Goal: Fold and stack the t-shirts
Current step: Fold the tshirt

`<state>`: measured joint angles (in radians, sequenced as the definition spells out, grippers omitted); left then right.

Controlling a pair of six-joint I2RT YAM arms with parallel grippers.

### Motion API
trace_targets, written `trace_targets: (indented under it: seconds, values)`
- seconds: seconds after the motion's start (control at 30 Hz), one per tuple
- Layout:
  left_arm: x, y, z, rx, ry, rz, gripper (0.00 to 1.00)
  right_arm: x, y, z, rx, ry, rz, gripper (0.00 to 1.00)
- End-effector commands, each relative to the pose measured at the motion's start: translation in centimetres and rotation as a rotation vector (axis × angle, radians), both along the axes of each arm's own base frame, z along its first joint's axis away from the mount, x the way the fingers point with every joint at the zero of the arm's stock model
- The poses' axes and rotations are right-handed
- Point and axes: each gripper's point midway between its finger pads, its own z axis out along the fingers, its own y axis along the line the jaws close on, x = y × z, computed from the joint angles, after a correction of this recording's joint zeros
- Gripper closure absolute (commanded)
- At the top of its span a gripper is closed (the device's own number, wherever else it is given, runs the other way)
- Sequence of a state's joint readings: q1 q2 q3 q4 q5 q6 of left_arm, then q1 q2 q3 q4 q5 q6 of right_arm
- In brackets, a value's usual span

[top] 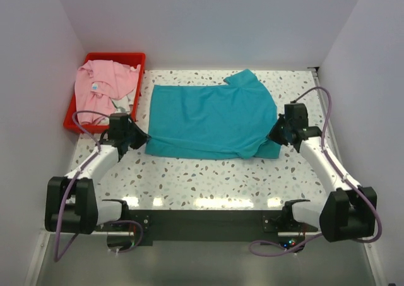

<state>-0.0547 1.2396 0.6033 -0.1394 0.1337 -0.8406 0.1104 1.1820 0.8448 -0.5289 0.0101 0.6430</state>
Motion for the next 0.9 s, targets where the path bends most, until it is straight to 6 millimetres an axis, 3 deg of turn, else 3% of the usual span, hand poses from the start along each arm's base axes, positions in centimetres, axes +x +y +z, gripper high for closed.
trace_targets:
  seconds: [0.0, 0.37, 0.53, 0.87]
  values:
    - [3.3, 0.0, 2.1, 0.021, -0.09, -0.012, 0.94, 4.3, 0.0, 2.0, -0.02, -0.086, 0.007, 1.0]
    - [6.6, 0.2, 1.3, 0.031, -0.067, 0.005, 0.95, 9.3, 0.4, 1.5, -0.046, -0.068, 0.026, 1.0]
    - [7.4, 0.3, 0.9, 0.034, -0.054, 0.015, 1.0, 10.6, 0.3, 1.4, -0.056, -0.067, 0.024, 1.0]
    - [8.5, 1.1, 0.7, 0.044, -0.048, 0.037, 1.0, 12.9, 0.2, 1.4, -0.05, -0.073, 0.01, 1.0]
